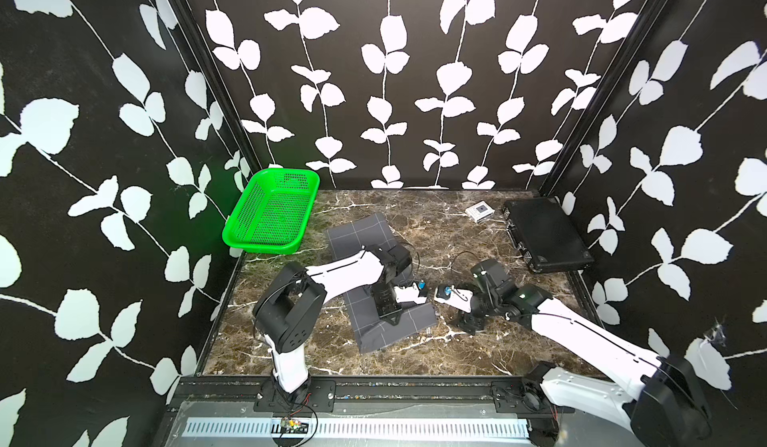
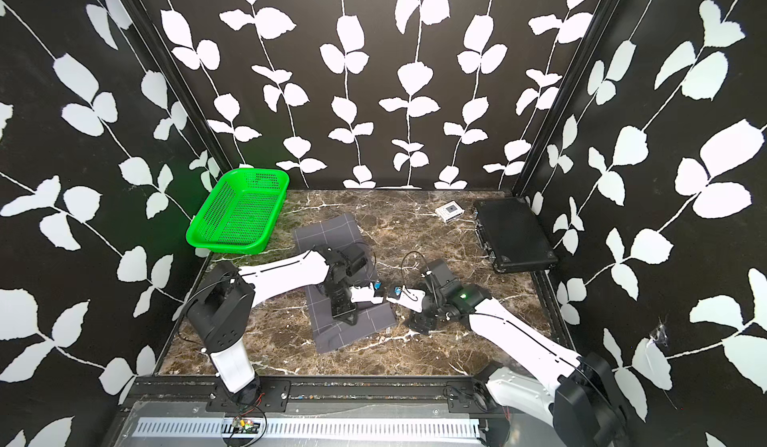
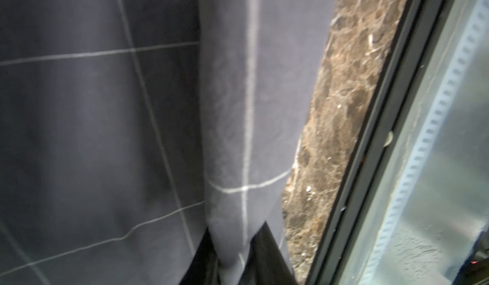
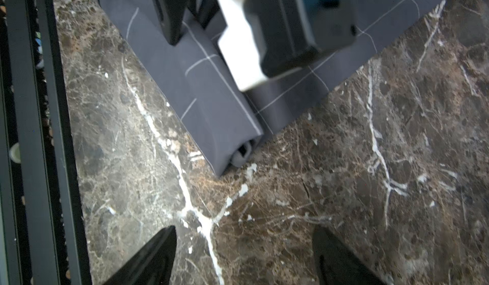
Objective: Roll up the pillowcase
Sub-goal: Roll the pillowcase at the center of the board.
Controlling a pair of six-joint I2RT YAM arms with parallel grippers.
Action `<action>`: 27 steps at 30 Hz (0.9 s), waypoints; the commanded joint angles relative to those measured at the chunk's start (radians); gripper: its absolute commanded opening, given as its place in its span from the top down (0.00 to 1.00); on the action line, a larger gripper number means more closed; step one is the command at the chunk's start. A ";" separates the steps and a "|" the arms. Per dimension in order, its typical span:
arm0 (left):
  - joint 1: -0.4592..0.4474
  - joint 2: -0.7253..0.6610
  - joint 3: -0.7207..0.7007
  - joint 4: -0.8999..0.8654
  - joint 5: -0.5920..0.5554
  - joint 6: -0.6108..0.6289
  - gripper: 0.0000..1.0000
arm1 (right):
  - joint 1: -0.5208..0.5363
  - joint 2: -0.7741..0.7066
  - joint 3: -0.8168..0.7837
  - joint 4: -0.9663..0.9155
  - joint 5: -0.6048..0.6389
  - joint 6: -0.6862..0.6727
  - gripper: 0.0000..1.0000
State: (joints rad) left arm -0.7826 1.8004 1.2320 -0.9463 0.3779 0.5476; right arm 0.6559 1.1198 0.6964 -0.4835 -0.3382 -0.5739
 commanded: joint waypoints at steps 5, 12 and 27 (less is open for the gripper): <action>0.053 0.065 0.084 -0.029 0.005 0.075 0.75 | 0.084 0.125 -0.009 0.252 -0.031 0.085 0.20; 0.075 0.106 0.104 -0.008 0.011 0.092 0.77 | 0.092 0.249 0.042 0.317 -0.079 0.083 0.22; 0.141 0.099 0.100 0.063 -0.099 0.055 0.74 | 0.137 0.355 0.107 0.297 -0.117 -0.080 0.33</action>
State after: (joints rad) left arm -0.6426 1.9301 1.3163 -0.8886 0.3199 0.6170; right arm 0.7856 1.4490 0.7593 -0.1947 -0.4107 -0.6228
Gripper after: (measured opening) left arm 0.253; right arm 0.672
